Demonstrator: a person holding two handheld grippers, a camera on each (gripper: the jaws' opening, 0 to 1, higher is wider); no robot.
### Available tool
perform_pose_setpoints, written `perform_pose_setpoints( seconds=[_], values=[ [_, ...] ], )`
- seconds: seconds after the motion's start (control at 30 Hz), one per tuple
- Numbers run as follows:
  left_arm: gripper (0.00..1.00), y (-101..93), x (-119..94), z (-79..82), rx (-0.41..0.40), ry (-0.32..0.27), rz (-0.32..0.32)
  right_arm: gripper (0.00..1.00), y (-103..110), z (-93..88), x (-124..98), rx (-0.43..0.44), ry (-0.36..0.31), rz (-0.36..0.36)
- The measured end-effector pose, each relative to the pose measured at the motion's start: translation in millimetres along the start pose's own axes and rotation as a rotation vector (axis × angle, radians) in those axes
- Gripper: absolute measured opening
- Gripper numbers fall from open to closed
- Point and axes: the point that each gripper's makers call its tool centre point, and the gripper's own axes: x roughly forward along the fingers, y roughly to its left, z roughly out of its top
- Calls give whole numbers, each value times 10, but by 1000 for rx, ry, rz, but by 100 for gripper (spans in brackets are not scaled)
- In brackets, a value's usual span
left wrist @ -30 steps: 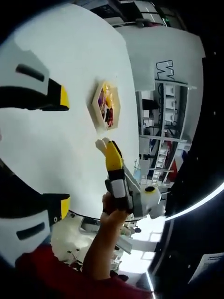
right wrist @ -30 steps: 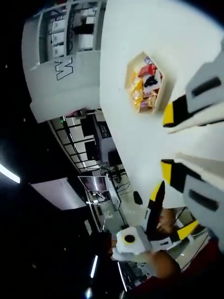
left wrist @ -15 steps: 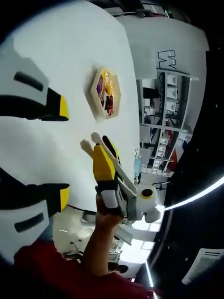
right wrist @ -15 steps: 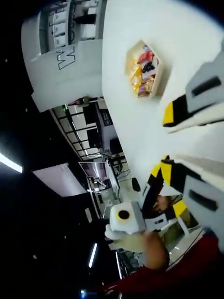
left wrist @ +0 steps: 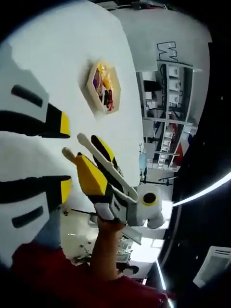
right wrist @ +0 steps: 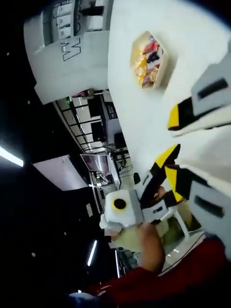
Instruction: Place the target food into the container with the food tongs after gripping and lifting it, then release it inside without dropping or visibly crushing the food.
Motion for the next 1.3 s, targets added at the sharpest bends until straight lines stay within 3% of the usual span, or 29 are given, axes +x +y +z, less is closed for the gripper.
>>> perform_pose_setpoints(
  seconds=[0.3, 0.43, 0.7, 0.8, 0.93, 1.07, 1.3],
  values=[
    [16, -83, 41, 13, 9, -2, -65, 23, 74, -1, 14, 9, -23, 30],
    [11, -88, 52, -18, 106, 9, -83, 24, 64, -34, 9, 8, -21, 27],
    [7, -127, 70, -48, 126, 44, -131, 27, 21, -60, -29, 11, -16, 31],
    [5, -132, 75, -74, 148, 63, -142, 30, -30, -67, -73, 32, -19, 25],
    [1, -149, 72, -85, 156, 70, -166, 29, -121, 18, -173, 29, -74, -1],
    [1, -121, 67, -98, 139, 80, -174, 26, -126, -14, -208, 48, -66, 14],
    [1, -64, 69, -171, 163, 111, -181, 35, -247, -107, -255, 18, -61, -39]
  ],
)
